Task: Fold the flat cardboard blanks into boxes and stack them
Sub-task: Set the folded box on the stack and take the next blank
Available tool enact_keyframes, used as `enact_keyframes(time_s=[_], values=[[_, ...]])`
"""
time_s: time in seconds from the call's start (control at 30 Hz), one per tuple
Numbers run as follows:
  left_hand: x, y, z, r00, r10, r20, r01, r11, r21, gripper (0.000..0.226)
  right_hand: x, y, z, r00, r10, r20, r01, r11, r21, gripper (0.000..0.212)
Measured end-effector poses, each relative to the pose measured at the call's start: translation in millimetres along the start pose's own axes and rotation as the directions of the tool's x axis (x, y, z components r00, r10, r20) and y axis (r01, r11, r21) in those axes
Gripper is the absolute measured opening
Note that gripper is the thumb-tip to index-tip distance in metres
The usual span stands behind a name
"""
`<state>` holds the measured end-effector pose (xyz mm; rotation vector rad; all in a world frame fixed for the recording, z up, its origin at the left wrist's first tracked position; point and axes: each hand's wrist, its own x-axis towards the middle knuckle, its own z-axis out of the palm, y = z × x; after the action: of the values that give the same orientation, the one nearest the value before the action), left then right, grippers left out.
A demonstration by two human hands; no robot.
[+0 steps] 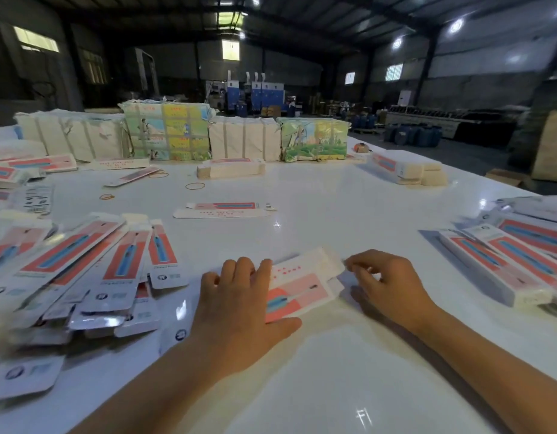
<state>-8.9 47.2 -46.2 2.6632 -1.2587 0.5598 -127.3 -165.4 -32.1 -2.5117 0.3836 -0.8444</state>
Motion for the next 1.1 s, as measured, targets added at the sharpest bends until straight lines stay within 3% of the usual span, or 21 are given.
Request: enact_keyframes(time_s=[0.1,0.17,0.23,0.43,0.57,0.63,0.73,0.83,0.9,1.1], values=[[4.7,-2.0,-4.8,0.999,-0.048,0.020,0.049,0.996,-0.077,0.082,-3.8,-8.1,-1.0,0.985,-0.064,-0.159,0.082,0.990,0.111,0.018],[5.1,-4.3,-8.3,0.999,-0.041,-0.003,0.041,0.993,-0.107,0.079,-7.6,-14.7,2.0,0.968,-0.187,-0.168,0.209,0.969,0.130,0.017],[5.2,-4.1,-14.2,0.998,-0.053,-0.045,0.046,0.989,-0.143,0.074,-9.1,-19.1,5.8,0.969,-0.214,-0.125,0.235,0.954,0.187,0.019],[1.7,7.3,-24.2,0.995,-0.046,-0.093,0.031,0.987,-0.155,0.068,-14.9,-36.1,11.8,0.999,-0.049,-0.015,0.049,0.848,0.528,0.035],[1.1,10.4,-27.5,0.998,-0.016,-0.059,0.008,0.991,-0.135,0.081,-14.7,-38.6,14.2,0.998,0.057,0.000,-0.046,0.797,0.602,0.028],[1.6,11.9,-27.9,0.999,-0.009,-0.043,0.004,0.992,-0.125,0.081,-12.7,-37.8,16.0,0.994,0.103,0.045,-0.108,0.769,0.630,0.038],[0.7,14.5,-25.4,0.999,0.016,-0.030,-0.018,0.997,-0.080,0.081,-11.7,-37.4,18.3,0.989,0.116,0.089,-0.146,0.827,0.542,0.042],[-0.9,15.4,-25.3,1.000,0.022,-0.013,-0.023,0.997,-0.073,0.085,-14.2,-41.8,16.7,0.998,0.060,0.028,-0.066,0.888,0.456,0.027],[-1.5,15.5,-25.7,1.000,0.025,-0.013,-0.026,0.997,-0.078,0.087,-16.7,-43.0,15.8,1.000,-0.014,-0.009,0.016,0.932,0.362,0.028],[-2.9,14.8,-24.6,0.999,0.038,-0.007,-0.038,0.996,-0.076,0.073,-15.9,-39.3,14.4,0.988,-0.139,0.072,0.117,0.961,0.250,0.017]])
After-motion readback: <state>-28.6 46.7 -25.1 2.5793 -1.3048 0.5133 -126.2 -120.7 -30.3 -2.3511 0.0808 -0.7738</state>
